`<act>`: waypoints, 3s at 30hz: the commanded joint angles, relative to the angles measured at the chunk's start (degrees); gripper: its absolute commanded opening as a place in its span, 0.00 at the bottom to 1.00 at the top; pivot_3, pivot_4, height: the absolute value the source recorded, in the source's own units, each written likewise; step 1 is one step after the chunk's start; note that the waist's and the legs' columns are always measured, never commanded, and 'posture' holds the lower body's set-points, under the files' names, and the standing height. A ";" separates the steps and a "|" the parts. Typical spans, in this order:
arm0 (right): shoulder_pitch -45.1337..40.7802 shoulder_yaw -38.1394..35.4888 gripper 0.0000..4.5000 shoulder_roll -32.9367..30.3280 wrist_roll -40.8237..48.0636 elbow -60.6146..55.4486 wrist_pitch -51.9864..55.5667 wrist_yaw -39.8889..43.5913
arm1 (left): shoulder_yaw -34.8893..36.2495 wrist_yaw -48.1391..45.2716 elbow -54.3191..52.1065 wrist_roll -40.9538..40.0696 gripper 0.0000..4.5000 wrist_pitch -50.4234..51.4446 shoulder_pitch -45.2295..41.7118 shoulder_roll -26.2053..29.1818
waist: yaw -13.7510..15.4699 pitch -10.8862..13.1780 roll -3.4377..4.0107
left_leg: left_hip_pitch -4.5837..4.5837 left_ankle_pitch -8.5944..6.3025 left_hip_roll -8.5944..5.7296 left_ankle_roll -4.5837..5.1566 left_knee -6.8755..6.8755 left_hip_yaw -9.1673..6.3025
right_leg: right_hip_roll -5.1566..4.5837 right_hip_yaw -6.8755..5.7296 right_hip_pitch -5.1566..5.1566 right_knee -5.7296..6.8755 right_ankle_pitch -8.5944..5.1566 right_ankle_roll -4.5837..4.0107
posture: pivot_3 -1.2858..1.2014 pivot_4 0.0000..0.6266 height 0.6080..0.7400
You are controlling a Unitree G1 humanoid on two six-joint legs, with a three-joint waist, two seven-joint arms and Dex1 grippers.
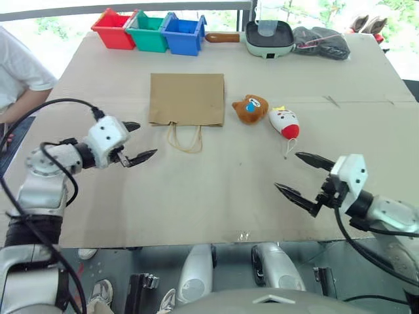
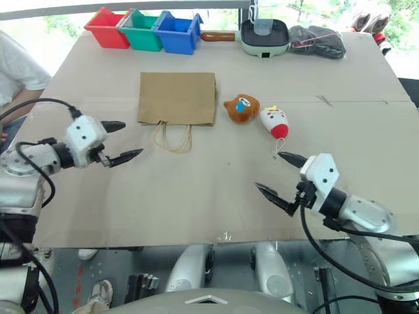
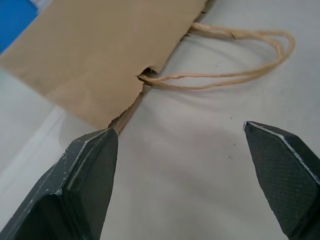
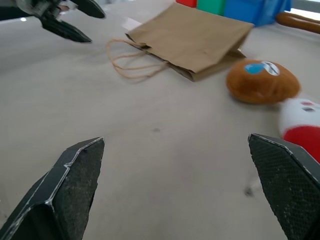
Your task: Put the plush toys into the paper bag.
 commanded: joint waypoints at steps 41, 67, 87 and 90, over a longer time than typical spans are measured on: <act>-4.37 11.82 0.00 4.76 -5.64 -0.48 -2.03 -4.38 | -7.75 -24.72 -2.28 -6.88 0.47 5.01 -11.17 -11.88 | -0.42 -0.02 -0.08 | -0.07 0.00 0.03 0.01 0.26 -0.17 | 0.07 -0.15 0.04 0.20 0.01 0.01 | 0.52 0.24 1.00; -31.31 24.25 0.00 23.52 -19.23 37.10 -6.30 -9.17 | 1.10 -6.96 -30.79 -31.52 0.02 44.49 -5.58 -16.63 | -0.92 -0.01 -0.07 | -0.02 0.01 0.02 0.00 0.29 -0.21 | 0.06 -0.15 0.02 0.39 0.02 0.00 | 0.52 0.24 1.00; -41.36 22.31 0.00 39.86 -25.57 68.91 -27.71 -11.44 | 9.75 12.16 -39.86 -40.74 0.02 46.97 0.46 -23.46 | -1.10 -0.01 -0.07 | 0.06 0.01 0.03 -0.02 0.28 -0.21 | 0.03 -0.14 -0.01 0.58 0.03 -0.01 | 0.52 0.24 1.00; -42.65 22.31 0.00 39.89 -26.89 70.78 -28.89 -11.57 | 9.69 13.36 -41.04 -41.97 0.02 47.59 0.97 -23.74 | -1.15 -0.01 -0.07 | 0.07 0.01 0.03 -0.02 0.28 -0.22 | 0.03 -0.14 -0.01 0.58 0.03 -0.02 | 0.52 0.24 1.00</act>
